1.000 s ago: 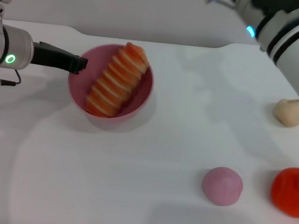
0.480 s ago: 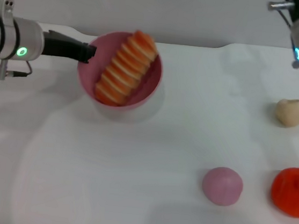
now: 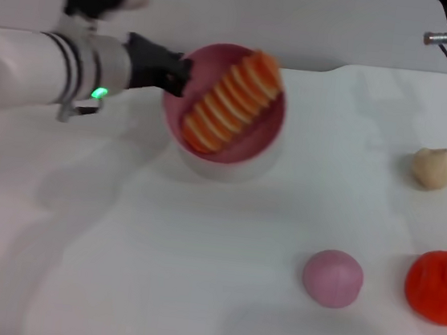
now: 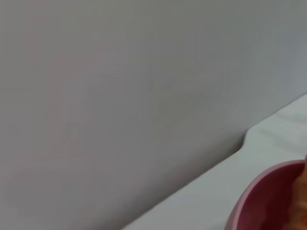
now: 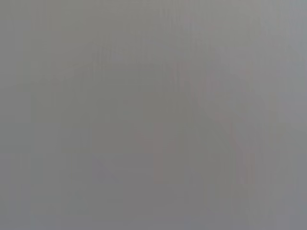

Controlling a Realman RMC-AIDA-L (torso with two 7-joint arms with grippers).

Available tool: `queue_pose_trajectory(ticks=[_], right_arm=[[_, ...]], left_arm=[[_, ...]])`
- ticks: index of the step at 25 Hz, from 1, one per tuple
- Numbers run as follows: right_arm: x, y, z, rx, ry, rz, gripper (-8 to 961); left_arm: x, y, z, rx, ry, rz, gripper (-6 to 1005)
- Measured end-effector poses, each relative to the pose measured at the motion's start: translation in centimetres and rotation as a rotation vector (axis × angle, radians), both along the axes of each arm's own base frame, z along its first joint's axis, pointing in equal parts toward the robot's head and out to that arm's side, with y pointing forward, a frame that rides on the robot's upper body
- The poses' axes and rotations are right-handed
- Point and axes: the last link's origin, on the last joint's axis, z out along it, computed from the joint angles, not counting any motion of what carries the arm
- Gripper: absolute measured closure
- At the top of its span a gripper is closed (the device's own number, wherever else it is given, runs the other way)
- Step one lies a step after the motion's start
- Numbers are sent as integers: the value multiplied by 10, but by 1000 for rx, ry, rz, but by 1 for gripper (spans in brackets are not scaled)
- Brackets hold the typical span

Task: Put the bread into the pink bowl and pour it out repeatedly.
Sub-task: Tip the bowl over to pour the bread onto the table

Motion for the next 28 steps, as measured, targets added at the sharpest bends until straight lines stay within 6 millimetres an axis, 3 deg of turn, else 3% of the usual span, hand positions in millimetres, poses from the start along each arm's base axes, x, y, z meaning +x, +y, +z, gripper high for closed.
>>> queue_pose_trajectory(ticks=[2, 4, 6, 11, 28], right_arm=[[3, 1, 1, 4, 7, -13, 350], [7, 1, 4, 11, 25, -32, 350], [11, 2, 7, 21, 43, -51, 352], [18, 4, 12, 36, 62, -81, 354], [20, 2, 11, 32, 64, -89, 348]], left_arm=[[15, -4, -17, 23, 37, -96, 953], [15, -4, -17, 23, 37, -96, 953], [28, -8, -30, 54, 81, -204, 953], [38, -18, -43, 112, 154, -357, 953], [52, -50, -55, 370, 261, -652, 953]])
